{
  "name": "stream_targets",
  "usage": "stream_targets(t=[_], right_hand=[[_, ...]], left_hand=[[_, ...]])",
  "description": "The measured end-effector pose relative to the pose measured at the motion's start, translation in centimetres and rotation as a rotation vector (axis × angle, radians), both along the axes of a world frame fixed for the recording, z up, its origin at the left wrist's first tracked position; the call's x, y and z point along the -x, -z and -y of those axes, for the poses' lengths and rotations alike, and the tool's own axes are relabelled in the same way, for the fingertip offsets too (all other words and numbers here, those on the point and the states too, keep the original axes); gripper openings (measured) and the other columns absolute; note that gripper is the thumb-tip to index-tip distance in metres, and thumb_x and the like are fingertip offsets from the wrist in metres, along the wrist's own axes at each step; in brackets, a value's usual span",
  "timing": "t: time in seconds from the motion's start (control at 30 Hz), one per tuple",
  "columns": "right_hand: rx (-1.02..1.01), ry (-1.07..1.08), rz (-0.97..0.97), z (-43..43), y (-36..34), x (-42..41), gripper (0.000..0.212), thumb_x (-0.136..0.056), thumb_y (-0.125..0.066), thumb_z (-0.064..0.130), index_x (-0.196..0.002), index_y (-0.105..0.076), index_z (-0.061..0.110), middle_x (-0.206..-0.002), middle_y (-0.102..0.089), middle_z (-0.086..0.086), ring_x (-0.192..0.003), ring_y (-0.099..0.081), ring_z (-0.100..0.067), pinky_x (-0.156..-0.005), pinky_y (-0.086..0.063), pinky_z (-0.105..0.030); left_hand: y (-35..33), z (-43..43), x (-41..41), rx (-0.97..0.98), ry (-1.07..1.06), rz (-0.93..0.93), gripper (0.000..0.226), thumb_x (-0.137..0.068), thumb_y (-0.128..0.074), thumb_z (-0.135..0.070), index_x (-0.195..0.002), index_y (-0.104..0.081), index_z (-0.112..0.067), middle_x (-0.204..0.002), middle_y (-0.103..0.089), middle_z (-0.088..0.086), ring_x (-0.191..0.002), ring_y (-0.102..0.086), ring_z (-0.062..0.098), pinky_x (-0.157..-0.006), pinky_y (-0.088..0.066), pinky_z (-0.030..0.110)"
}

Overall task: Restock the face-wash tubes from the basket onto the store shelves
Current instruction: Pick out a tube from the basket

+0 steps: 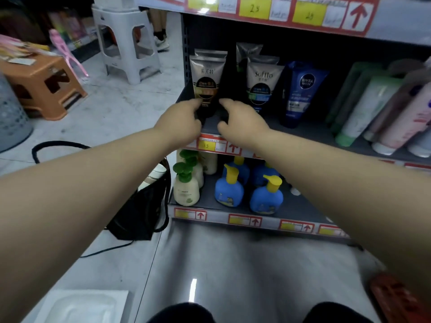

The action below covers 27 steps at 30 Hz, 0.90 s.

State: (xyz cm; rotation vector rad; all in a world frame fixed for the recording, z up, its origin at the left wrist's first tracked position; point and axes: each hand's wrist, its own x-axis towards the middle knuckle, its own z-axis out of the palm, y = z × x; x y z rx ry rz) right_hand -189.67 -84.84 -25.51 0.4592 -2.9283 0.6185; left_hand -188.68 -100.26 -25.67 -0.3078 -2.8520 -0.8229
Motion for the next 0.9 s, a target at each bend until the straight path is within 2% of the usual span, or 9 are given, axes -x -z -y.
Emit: stream_targets(t=[0.13,0.27,0.37,0.5,0.67,0.8,0.9], right_hand=[[-0.190,-0.101,0.025,-2.8,-0.9,-3.1,0.068,-0.089,-0.050,0.023,-0.150,-0.021,0.015,-0.151,-0.032,-0.012,-0.136,-0.032,-0.030,-0.107,-0.036,-0.041],[-0.290,-0.157,0.027,-6.7,-1.8,-6.5,0.071,-0.089,-0.052,0.027,-0.151,-0.019,0.016,-0.156,-0.024,-0.009,-0.140,-0.026,-0.029,-0.111,-0.031,-0.039],[-0.313,-0.179,0.036,-10.1,-2.5,-8.9,0.072,-0.088,-0.051,0.028,-0.151,-0.019,0.017,-0.156,-0.023,-0.009,-0.141,-0.026,-0.029,-0.112,-0.031,-0.039],[-0.347,-0.184,0.029,-15.3,-3.2,-12.1,0.073,-0.086,-0.053,0.028,-0.150,-0.021,0.015,-0.153,-0.029,-0.012,-0.137,-0.031,-0.031,-0.109,-0.034,-0.041],[-0.299,-0.133,0.062,-22.7,-2.9,-15.9,0.073,-0.084,-0.054,0.024,-0.149,-0.023,0.014,-0.148,-0.035,-0.013,-0.134,-0.035,-0.031,-0.106,-0.037,-0.041],[-0.273,-0.069,0.081,-29.2,-1.5,-18.8,0.062,-0.082,-0.055,0.026,-0.139,-0.036,0.012,-0.131,-0.048,-0.015,-0.122,-0.046,-0.033,-0.097,-0.043,-0.042],[-0.269,-0.011,0.113,-34.0,-0.3,-20.8,0.057,-0.083,-0.055,0.027,-0.135,-0.039,0.010,-0.130,-0.048,-0.015,-0.121,-0.045,-0.033,-0.096,-0.043,-0.042]], left_hand=[[-0.6,-1.3,-3.3,0.276,0.016,0.041,0.048,-0.081,-0.052,-0.015,-0.129,-0.048,-0.016,-0.130,-0.053,0.011,-0.118,-0.052,0.033,-0.094,-0.046,0.040],[-2.1,-4.9,-6.8,0.450,0.015,0.097,0.065,-0.081,-0.057,-0.013,-0.142,-0.032,-0.008,-0.143,-0.040,0.014,-0.131,-0.040,0.030,-0.106,-0.036,0.044],[-3.3,-8.7,-9.1,0.517,0.020,0.138,0.080,-0.084,-0.059,-0.017,-0.150,-0.015,-0.009,-0.157,-0.020,0.012,-0.144,-0.023,0.027,-0.115,-0.025,0.043],[-4.6,-14.9,-11.9,0.527,0.045,0.154,0.080,-0.087,-0.054,-0.015,-0.152,-0.008,-0.012,-0.160,-0.011,0.009,-0.146,-0.016,0.024,-0.118,-0.020,0.042],[-4.5,-23.2,-14.8,0.512,0.095,0.116,0.079,-0.085,-0.054,-0.012,-0.151,-0.012,-0.009,-0.158,-0.017,0.011,-0.145,-0.022,0.024,-0.117,-0.021,0.040],[-3.7,-30.1,-16.6,0.478,0.166,0.116,0.073,-0.088,-0.051,-0.015,-0.150,-0.015,-0.006,-0.157,-0.021,0.014,-0.142,-0.026,0.027,-0.113,-0.025,0.035],[-2.5,-35.2,-17.6,0.437,0.253,0.104,0.058,-0.085,-0.052,-0.015,-0.139,-0.034,-0.004,-0.143,-0.041,0.018,-0.130,-0.041,0.033,-0.102,-0.037,0.038]])
